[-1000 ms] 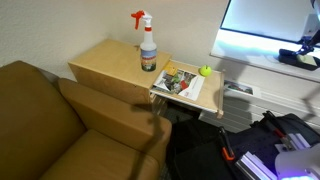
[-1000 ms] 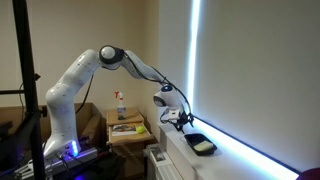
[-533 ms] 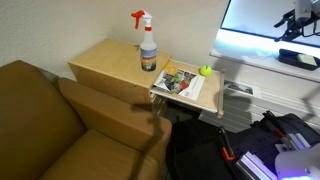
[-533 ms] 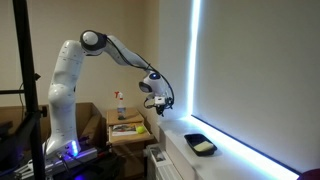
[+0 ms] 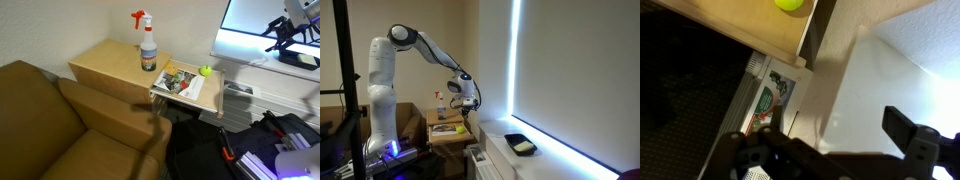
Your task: Put the black bowl on the windowsill and the green ball on the nightstand
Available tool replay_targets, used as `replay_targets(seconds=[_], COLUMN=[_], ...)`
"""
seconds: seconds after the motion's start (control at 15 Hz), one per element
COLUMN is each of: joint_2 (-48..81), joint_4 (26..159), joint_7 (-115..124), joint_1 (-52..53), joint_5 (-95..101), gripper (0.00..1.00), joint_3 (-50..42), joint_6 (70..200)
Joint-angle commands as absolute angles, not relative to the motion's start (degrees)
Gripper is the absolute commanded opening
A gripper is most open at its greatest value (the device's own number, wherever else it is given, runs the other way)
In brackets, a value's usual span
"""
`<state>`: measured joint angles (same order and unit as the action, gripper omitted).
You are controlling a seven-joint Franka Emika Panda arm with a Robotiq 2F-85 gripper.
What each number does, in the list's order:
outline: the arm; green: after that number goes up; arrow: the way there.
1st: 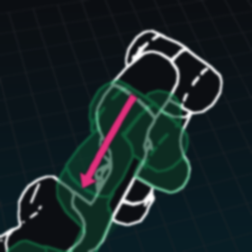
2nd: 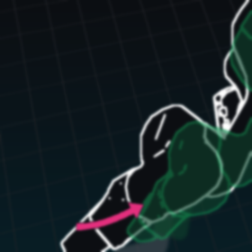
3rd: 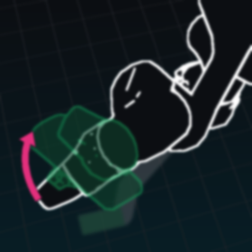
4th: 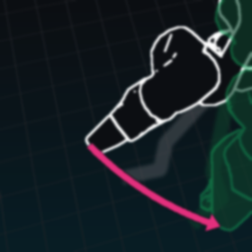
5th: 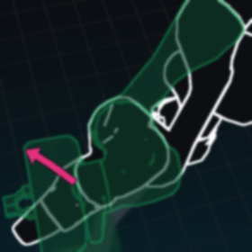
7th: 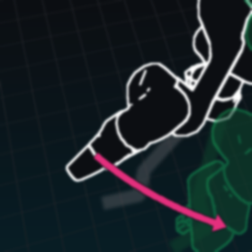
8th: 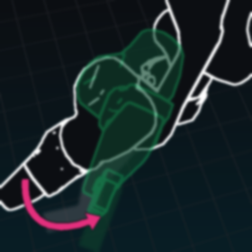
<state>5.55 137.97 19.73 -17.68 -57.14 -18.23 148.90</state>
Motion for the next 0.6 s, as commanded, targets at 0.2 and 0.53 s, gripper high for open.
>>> replay_targets(seconds=[0.2,0.53], joint_2=[7.8,10.8], joint_4=[143.2,144.8], joint_7=[16.7,18.9], joint_1=[-10.0,-3.6], joint_5=[-57.9,-57.3], gripper=[1.0,1.0], joint_3=[-10.3,-4.9], joint_6=[151.8,159.4])
